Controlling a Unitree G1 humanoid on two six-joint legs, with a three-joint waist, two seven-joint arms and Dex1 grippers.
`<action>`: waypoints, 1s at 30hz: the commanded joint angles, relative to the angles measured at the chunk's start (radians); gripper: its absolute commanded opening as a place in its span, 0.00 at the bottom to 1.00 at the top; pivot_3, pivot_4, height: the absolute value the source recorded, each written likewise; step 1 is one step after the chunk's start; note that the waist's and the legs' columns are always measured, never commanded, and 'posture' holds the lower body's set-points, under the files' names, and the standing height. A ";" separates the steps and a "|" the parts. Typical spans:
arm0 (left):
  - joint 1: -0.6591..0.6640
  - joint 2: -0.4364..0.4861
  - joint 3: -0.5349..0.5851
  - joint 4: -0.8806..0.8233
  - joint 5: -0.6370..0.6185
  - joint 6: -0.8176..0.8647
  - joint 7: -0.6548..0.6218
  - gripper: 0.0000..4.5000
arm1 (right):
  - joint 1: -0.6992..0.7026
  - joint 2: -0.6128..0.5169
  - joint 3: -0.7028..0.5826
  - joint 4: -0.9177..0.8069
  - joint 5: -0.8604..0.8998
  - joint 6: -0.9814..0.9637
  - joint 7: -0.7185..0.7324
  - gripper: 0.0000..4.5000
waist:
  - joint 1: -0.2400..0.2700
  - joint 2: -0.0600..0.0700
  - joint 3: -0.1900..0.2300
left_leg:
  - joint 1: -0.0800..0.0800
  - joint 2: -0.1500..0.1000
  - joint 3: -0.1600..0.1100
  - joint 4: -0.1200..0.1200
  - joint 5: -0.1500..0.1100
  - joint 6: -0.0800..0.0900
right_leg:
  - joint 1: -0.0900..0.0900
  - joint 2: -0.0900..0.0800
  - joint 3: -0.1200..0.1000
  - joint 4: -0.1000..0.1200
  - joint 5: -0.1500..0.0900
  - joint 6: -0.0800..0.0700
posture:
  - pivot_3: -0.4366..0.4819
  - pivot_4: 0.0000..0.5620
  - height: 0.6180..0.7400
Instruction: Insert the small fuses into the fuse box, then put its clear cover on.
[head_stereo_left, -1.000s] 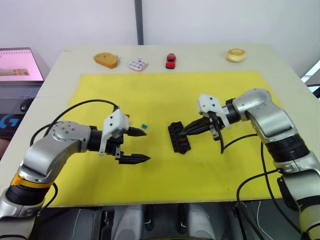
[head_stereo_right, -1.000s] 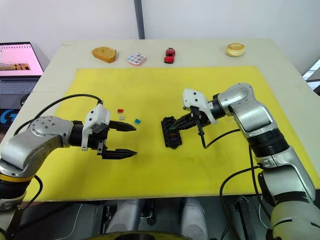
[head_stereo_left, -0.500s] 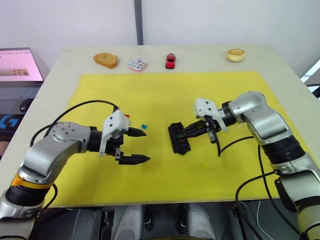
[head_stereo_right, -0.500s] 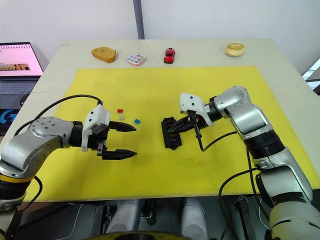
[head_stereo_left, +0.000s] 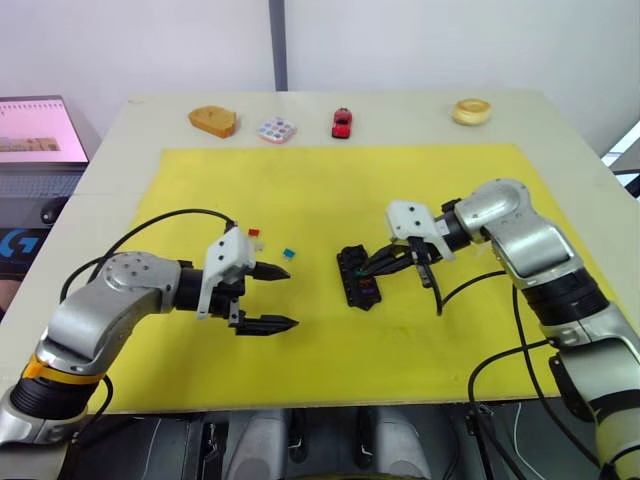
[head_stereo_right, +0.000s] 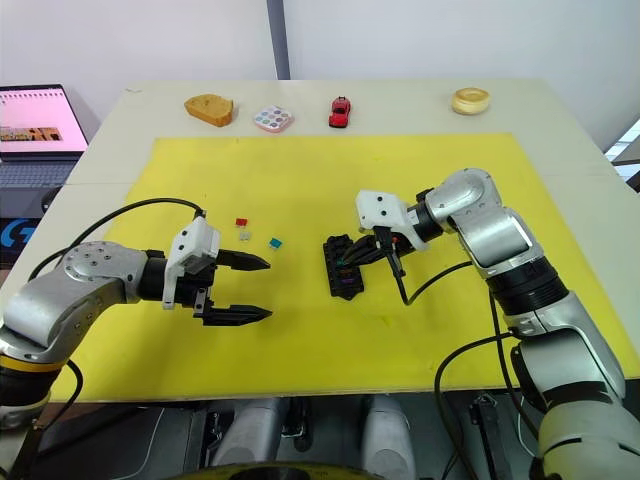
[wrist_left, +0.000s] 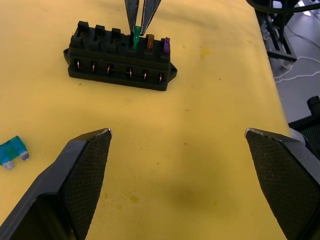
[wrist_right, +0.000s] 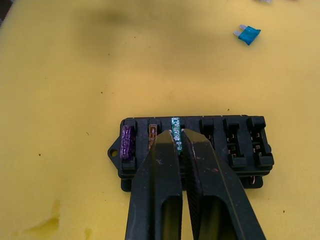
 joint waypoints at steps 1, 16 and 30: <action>0.003 0.016 0.037 -0.030 -0.009 -0.006 0.004 1.00 | 0.012 -0.002 0.040 0.026 -0.049 -0.002 -0.001 0.00 | -0.001 0.000 0.000 | 0.000 0.000 0.000 0.000 0.000 0.000 | 0.000 0.000 0.000 0.000 0.000 0.000 | 0.48 0.27 1.00; 0.007 0.024 0.044 -0.032 -0.017 -0.001 0.003 1.00 | 0.008 0.003 0.033 0.027 -0.036 0.002 -0.005 0.00 | 0.000 0.000 0.000 | 0.003 0.000 -0.001 0.000 0.000 -0.001 | -0.001 0.000 0.000 -0.001 0.000 0.000 | 0.48 0.27 1.00; 0.000 0.024 0.047 -0.030 -0.024 0.003 0.008 1.00 | 0.000 0.000 -0.034 -0.029 0.028 0.038 -0.013 0.00 | -0.001 0.000 0.000 | 0.002 0.000 0.000 -0.001 0.000 -0.001 | -0.001 0.000 0.000 0.000 0.000 0.000 | 0.48 0.27 1.00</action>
